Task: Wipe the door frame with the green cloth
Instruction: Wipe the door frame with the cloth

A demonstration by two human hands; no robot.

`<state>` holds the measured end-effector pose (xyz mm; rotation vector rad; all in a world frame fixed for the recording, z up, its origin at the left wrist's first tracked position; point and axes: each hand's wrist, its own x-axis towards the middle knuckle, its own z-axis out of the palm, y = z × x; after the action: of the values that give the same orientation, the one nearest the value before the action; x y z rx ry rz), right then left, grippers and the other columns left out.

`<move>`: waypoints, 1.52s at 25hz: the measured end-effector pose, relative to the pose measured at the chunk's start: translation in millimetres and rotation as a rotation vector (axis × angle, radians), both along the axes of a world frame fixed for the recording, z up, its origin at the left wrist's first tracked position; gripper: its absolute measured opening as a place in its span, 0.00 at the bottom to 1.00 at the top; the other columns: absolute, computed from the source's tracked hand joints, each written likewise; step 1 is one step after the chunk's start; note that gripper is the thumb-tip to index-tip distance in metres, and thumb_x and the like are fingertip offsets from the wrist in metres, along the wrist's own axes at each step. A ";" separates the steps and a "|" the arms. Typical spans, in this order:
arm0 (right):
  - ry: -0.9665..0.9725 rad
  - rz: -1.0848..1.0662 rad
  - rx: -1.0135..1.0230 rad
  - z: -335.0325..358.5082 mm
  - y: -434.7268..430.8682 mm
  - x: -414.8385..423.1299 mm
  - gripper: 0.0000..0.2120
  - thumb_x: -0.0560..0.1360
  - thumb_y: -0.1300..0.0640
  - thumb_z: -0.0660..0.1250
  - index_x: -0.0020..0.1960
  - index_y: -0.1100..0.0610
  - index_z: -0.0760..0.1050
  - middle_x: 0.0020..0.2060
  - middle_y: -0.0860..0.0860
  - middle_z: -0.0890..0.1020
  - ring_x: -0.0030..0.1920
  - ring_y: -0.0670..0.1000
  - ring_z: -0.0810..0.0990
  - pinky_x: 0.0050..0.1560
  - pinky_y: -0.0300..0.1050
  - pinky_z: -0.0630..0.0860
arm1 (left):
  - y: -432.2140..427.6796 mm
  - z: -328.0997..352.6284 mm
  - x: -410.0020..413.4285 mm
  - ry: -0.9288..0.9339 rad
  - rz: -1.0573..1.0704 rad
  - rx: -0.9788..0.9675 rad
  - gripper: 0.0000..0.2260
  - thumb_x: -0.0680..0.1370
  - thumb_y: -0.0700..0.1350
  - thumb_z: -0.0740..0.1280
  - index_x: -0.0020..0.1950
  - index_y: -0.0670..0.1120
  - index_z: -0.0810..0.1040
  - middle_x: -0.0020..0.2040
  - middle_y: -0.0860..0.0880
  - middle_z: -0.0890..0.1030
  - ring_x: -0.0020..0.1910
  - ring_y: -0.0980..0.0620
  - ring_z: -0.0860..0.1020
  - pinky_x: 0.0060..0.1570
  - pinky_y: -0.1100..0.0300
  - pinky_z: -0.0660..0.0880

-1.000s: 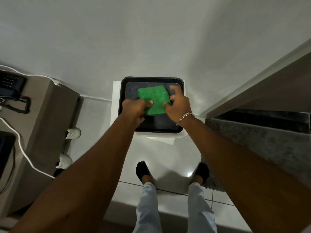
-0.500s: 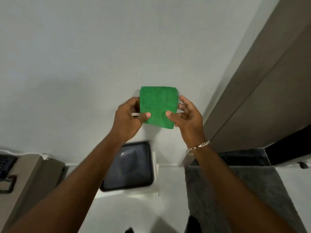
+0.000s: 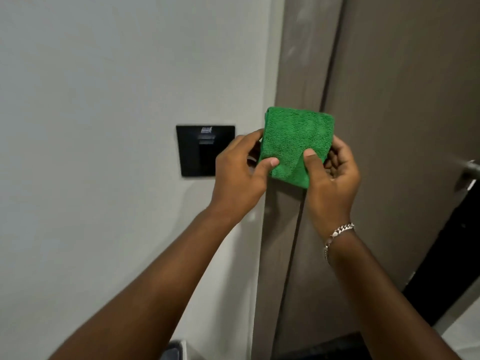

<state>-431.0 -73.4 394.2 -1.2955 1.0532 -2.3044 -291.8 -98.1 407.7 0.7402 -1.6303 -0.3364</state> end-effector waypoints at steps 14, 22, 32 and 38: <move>0.761 -0.701 -0.189 80.5 -57.4 9.8 0.25 0.82 0.43 0.51 0.76 0.52 0.65 0.78 0.56 0.65 0.80 0.58 0.58 0.76 0.66 0.59 | -21.7 72.3 -2.1 0.270 -0.112 -0.102 0.14 0.74 0.36 0.72 0.56 0.50 0.78 0.47 0.50 0.84 0.49 0.53 0.84 0.51 0.63 0.82; 0.804 -0.929 -0.198 110.3 -73.0 11.7 0.27 0.79 0.38 0.57 0.75 0.48 0.66 0.77 0.56 0.67 0.79 0.60 0.61 0.76 0.65 0.59 | -57.1 192.0 44.8 -0.411 0.590 -0.672 0.23 0.78 0.43 0.62 0.72 0.37 0.70 0.72 0.37 0.73 0.74 0.40 0.69 0.74 0.45 0.66; 0.734 -0.878 -0.108 138.7 -66.8 11.7 0.29 0.81 0.37 0.49 0.78 0.49 0.60 0.79 0.55 0.62 0.80 0.59 0.55 0.79 0.63 0.53 | -83.6 209.5 46.9 -0.693 0.944 -0.634 0.35 0.80 0.59 0.48 0.81 0.41 0.44 0.82 0.41 0.47 0.82 0.42 0.45 0.79 0.41 0.46; 0.977 -0.870 -0.195 105.1 -66.2 -13.8 0.31 0.81 0.36 0.51 0.79 0.49 0.56 0.80 0.55 0.58 0.81 0.60 0.52 0.79 0.63 0.53 | -85.4 216.3 47.2 -0.699 0.973 -0.633 0.38 0.79 0.63 0.47 0.80 0.40 0.43 0.82 0.39 0.46 0.81 0.41 0.45 0.79 0.40 0.45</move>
<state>-444.8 -139.6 499.3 -2.5651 2.0414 -2.2846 -244.5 -183.5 624.0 1.0985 -1.6307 1.1923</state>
